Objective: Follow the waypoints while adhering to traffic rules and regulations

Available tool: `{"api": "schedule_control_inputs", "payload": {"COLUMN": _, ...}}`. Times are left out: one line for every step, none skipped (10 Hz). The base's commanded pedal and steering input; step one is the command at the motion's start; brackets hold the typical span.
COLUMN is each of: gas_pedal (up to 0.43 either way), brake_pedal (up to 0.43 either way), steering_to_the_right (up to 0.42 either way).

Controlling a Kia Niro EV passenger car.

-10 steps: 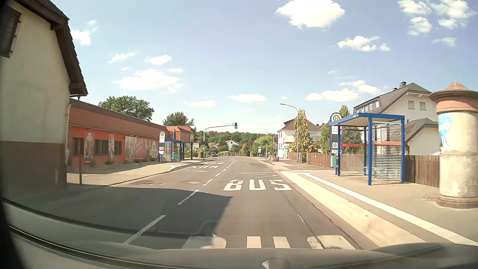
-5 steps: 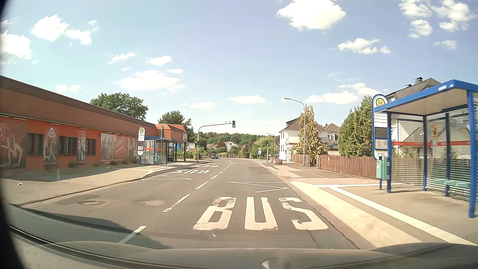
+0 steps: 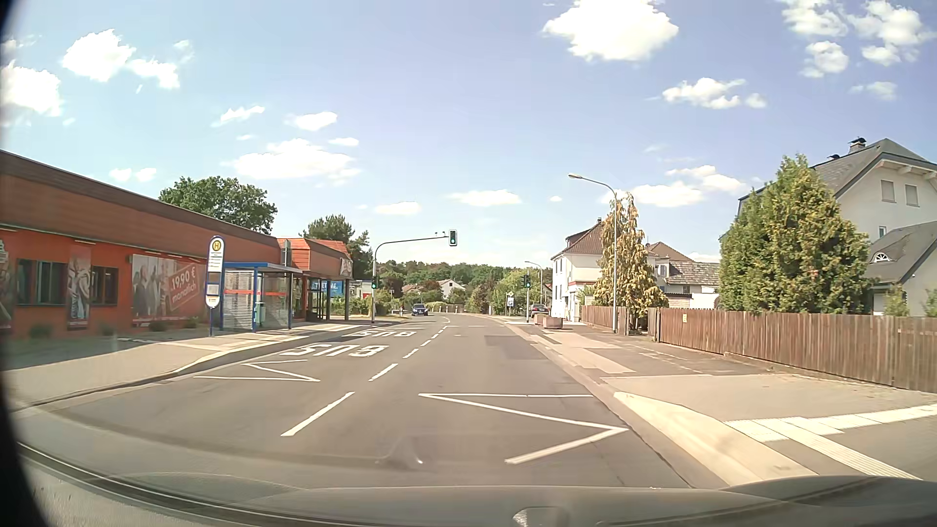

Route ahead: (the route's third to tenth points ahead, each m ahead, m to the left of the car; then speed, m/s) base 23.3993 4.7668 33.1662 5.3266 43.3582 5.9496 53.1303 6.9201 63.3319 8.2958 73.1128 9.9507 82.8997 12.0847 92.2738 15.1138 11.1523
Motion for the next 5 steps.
{"api": "schedule_control_inputs", "payload": {"gas_pedal": 0.047, "brake_pedal": 0.03, "steering_to_the_right": -0.004}}
{"api": "schedule_control_inputs", "payload": {"gas_pedal": 0.047, "brake_pedal": 0.03, "steering_to_the_right": -0.008}}
{"api": "schedule_control_inputs", "payload": {"gas_pedal": 0.047, "brake_pedal": 0.03, "steering_to_the_right": -0.008}}
{"api": "schedule_control_inputs", "payload": {"gas_pedal": 0.047, "brake_pedal": 0.03, "steering_to_the_right": -0.008}}
{"api": "schedule_control_inputs", "payload": {"gas_pedal": 0.047, "brake_pedal": 0.03, "steering_to_the_right": -0.007}}
